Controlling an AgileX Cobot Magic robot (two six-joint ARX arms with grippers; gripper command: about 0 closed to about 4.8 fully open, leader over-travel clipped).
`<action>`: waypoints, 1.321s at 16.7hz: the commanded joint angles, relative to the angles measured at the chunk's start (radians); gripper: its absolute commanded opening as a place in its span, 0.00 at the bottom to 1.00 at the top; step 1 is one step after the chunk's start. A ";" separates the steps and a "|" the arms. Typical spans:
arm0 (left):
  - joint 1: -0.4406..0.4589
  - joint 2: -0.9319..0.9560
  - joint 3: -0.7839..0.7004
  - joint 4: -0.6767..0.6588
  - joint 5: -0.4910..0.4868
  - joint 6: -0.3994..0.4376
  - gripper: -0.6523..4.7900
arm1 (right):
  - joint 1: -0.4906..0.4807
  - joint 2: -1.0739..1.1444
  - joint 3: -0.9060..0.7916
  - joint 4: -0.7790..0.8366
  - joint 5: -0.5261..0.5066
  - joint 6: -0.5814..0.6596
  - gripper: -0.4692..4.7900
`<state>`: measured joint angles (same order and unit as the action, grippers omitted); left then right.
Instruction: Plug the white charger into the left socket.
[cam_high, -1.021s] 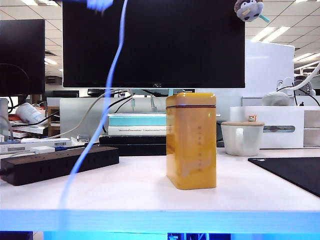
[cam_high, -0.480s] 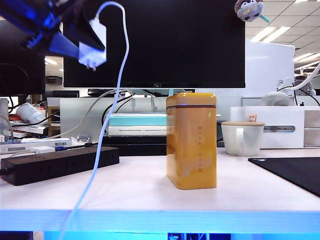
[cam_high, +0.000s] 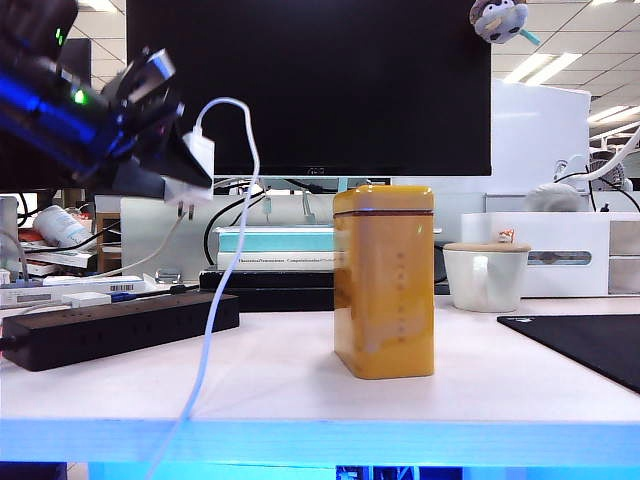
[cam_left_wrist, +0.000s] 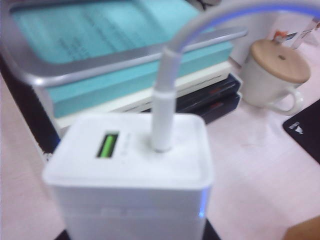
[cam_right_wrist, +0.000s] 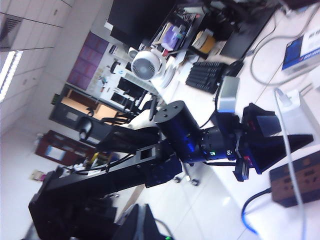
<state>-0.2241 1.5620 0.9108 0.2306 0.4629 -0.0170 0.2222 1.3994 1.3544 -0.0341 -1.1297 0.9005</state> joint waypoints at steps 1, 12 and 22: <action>0.017 0.035 -0.040 0.201 0.065 0.000 0.44 | 0.000 -0.006 0.003 0.012 0.012 -0.016 0.08; 0.026 0.232 -0.182 0.614 0.004 -0.044 0.44 | 0.002 -0.006 0.003 0.012 0.014 -0.015 0.08; 0.002 0.316 -0.181 0.665 -0.037 -0.043 0.44 | 0.002 -0.006 0.003 0.012 0.032 -0.016 0.08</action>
<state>-0.2222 1.8725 0.7261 0.8673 0.4229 -0.0608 0.2234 1.3991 1.3544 -0.0349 -1.0969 0.8925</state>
